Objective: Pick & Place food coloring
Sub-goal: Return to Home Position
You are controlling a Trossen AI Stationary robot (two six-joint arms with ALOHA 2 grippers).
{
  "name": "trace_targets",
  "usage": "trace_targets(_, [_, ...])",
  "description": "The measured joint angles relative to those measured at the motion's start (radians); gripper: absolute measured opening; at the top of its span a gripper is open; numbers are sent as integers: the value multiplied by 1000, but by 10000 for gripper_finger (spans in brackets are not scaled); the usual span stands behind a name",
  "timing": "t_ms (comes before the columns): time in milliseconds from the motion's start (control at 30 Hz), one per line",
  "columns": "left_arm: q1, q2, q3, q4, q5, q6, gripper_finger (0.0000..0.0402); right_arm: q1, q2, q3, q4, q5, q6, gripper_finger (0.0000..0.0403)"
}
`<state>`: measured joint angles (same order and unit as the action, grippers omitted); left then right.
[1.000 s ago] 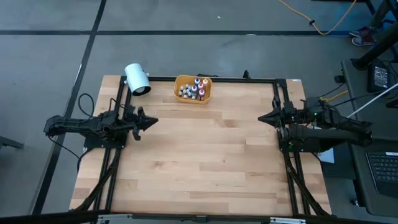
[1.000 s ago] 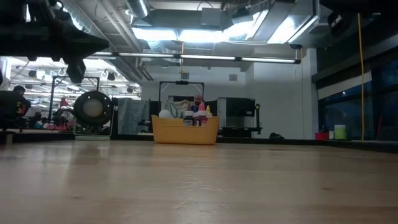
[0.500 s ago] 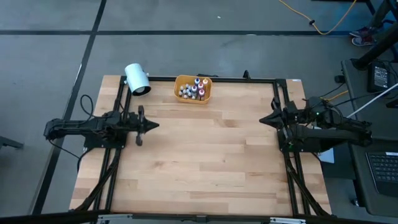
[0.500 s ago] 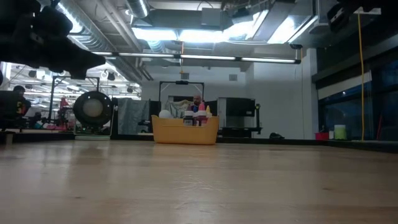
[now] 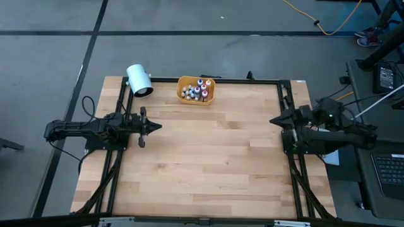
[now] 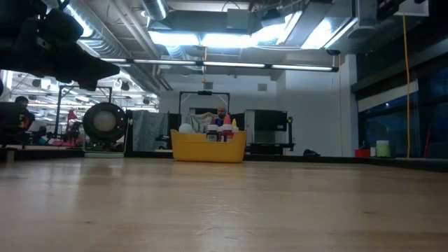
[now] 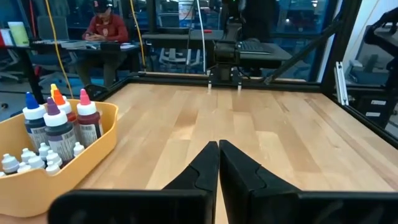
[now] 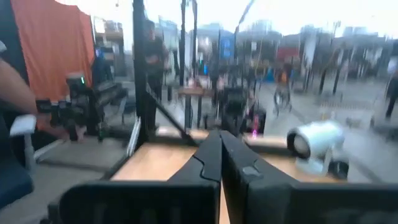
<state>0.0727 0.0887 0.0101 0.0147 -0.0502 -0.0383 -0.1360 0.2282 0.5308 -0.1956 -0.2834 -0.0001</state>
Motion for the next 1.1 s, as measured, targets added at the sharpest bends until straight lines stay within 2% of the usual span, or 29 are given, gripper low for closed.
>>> trace_targets(100, [0,0,0,0,0,0,6,5,-92,-81,79,0,-8,3])
trace_targets(233, [0,0,0,0,0,0,7,19,-229,-283,225,5,29,2])
trace_targets(400, [0,2,-1,5,-5,0,10,54,-184,-509,610,17,75,2])
trace_targets(667, [0,9,-1,5,-9,0,6,149,-182,-524,436,82,-52,1])
trace_targets(867, [0,8,-1,12,-10,0,11,161,-182,-524,379,106,-41,1])
trace_targets(967, [0,9,-1,10,-10,-1,12,161,-181,-524,363,108,-119,8])
trace_targets(1100, [0,9,-1,11,-10,-1,12,161,-180,-524,284,167,-214,28])
